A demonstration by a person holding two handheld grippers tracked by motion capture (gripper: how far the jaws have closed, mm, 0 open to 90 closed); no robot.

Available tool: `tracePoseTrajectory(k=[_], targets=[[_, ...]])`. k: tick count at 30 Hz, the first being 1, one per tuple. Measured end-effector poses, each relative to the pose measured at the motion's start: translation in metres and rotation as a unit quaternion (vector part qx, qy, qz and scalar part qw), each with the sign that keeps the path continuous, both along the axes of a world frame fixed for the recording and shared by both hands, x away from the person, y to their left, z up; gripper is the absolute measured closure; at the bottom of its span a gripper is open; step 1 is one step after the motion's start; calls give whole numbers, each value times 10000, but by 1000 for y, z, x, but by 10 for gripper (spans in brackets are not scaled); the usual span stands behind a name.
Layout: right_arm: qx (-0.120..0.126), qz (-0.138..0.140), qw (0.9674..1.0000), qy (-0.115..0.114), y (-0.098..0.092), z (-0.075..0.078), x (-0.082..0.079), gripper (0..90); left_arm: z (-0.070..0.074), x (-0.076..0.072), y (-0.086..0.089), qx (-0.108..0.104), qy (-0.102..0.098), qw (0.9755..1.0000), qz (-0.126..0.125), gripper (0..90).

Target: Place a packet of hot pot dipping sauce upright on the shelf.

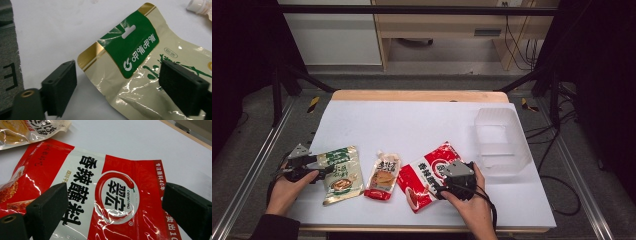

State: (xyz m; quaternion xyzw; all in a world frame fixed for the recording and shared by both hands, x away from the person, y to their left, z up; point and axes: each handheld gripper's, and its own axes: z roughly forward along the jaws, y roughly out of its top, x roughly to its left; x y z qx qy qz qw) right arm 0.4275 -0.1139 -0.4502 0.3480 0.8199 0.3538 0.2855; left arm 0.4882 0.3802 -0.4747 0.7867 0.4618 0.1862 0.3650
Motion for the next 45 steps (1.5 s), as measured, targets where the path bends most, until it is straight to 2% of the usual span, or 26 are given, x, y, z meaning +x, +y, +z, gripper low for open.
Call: tracePoseTrajectory(k=[7,10,11,12,15,19,24,28,29,32,34,36,39,42,45], targets=[[-56,61,10000,3,2,-1,0,78,1,-2,-2,0,123,9997,-206,324],[-94,59,9999,1,2,0,-1,81,3,-3,0,-92,97,9997,-210,426],[-94,59,9999,1,2,0,-1,81,4,-4,1,-152,81,9996,-204,426],[-93,57,9999,1,2,-1,-1,82,4,-5,3,-139,79,9997,-182,497],[-98,64,9999,2,2,-1,0,82,4,-6,6,-140,59,9997,-181,594],[-112,69,9999,-1,3,-1,-1,84,5,-7,6,-46,40,9998,-164,747],[-113,54,9999,-7,3,-1,0,84,10,-9,8,99,29,9997,-214,870],[-108,46,9999,-17,2,-1,0,84,17,-13,8,193,-109,9996,-190,896],[-108,46,9999,-17,2,-1,0,84,17,-13,8,193,-109,9996,-190,899],[-92,37,9999,-31,1,-1,1,84,27,-21,8,156,-322,9992,-159,900],[-80,39,10000,-35,0,-1,1,84,30,-23,7,134,-395,9990,-158,900],[-69,26,10000,-37,0,-1,1,84,40,-30,4,175,-600,9979,-177,900],[-44,42,10000,-58,-1,-1,1,81,45,-34,2,194,-693,9972,-193,900],[-24,40,10000,-61,-3,0,0,78,59,-42,1,95,-889,9955,-309,900],[88,54,9999,-55,-4,1,0,77,72,-46,-5,93,-1056,9933,-457,900]])
